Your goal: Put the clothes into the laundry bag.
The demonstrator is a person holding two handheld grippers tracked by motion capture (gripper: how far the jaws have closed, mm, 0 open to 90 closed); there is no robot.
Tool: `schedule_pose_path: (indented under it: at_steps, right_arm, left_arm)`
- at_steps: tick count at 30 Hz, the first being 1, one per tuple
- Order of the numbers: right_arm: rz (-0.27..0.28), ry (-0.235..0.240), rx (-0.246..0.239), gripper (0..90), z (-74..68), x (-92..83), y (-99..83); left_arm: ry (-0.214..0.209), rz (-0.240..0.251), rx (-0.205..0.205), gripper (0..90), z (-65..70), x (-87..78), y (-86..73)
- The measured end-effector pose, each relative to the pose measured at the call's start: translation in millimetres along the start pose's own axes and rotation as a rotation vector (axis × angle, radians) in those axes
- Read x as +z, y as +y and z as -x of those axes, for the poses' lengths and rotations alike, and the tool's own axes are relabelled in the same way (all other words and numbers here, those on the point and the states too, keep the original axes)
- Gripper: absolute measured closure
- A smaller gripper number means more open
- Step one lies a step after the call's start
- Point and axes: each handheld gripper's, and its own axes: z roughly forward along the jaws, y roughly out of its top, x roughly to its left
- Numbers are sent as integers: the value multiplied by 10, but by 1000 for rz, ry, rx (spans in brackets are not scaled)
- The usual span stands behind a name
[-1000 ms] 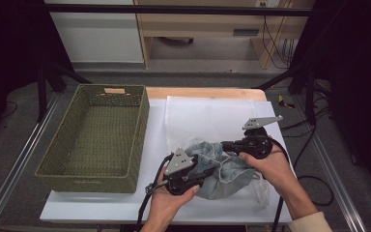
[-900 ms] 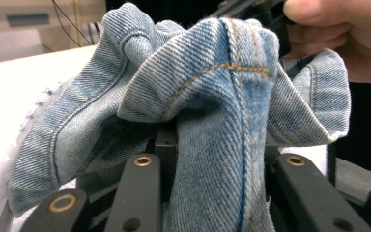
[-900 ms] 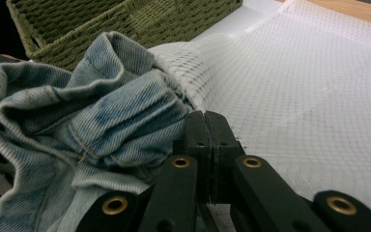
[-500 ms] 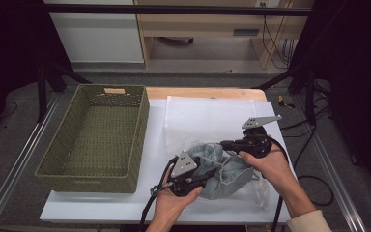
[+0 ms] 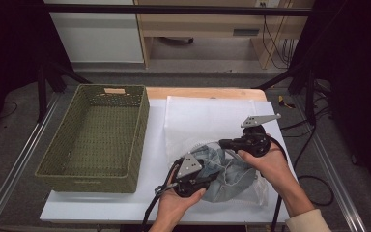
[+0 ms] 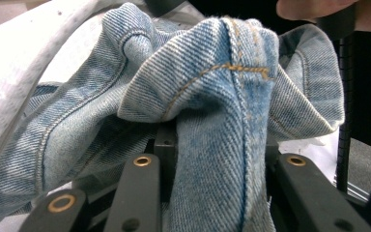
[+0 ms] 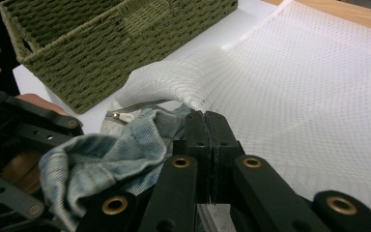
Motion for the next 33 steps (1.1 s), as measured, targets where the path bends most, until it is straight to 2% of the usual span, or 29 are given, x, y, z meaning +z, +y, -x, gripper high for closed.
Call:
schedule_pose_path:
  at_steps: [11,13,16,18,19,21,22,23,33]
  right_arm:
    - [-1,0,-10,899,-16,-24,-15]
    - [6,1,-10,899,-13,-52,-20]
    - [10,7,-13,899,-9,-91,-16]
    - [12,8,-15,899,-11,-111,-15]
    - [12,8,-15,899,-11,-111,-15]
    - [23,14,-11,899,-21,-143,-13]
    - [23,14,-11,899,-21,-143,-13]
    - [36,21,-11,899,-24,-165,-8]
    - [46,19,-11,899,-8,-221,2]
  left_arm:
    - [28,-2,-19,656,-45,-6,-16]
    - [60,14,-53,657,-58,-32,-27]
    - [73,23,-51,657,-38,-53,-13]
    - [85,35,-14,657,31,-80,43]
    - [85,35,-14,658,31,-80,43]
    - [99,46,34,657,121,-105,116]
    - [99,46,34,657,121,-105,116]
    - [107,47,56,658,158,-107,153]
    - [118,40,42,657,97,-30,136]
